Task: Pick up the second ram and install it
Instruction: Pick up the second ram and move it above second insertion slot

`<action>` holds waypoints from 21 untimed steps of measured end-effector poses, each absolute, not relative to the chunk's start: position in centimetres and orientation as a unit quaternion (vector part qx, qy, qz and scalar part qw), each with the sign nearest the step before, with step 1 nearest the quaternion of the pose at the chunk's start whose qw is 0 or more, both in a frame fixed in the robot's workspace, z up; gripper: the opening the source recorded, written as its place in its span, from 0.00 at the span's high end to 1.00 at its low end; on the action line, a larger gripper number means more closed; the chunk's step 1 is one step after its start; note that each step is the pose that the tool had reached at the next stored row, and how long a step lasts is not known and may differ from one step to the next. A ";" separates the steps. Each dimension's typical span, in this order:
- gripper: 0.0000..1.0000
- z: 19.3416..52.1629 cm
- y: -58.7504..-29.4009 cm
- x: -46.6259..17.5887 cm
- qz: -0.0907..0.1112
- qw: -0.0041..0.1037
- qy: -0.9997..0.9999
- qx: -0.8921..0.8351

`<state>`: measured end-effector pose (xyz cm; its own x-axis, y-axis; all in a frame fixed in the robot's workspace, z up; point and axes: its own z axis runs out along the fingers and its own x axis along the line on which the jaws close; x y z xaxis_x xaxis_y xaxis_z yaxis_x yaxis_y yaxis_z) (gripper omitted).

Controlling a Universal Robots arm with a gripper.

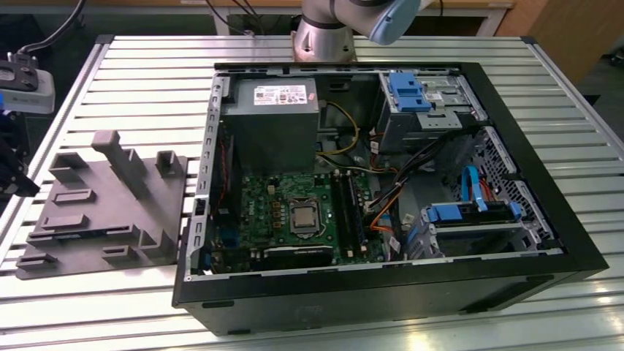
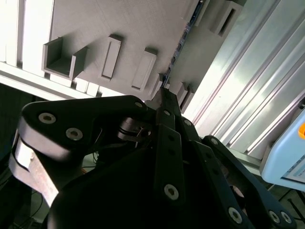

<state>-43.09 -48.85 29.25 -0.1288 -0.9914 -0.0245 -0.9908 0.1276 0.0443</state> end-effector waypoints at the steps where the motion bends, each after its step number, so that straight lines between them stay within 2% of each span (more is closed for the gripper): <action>1: 0.89 29.2 -48.8 -43.1 -0.025 0.005 -0.751 0.660; 21: 0.89 28.7 -48.8 -43.1 -0.025 0.005 -0.751 0.660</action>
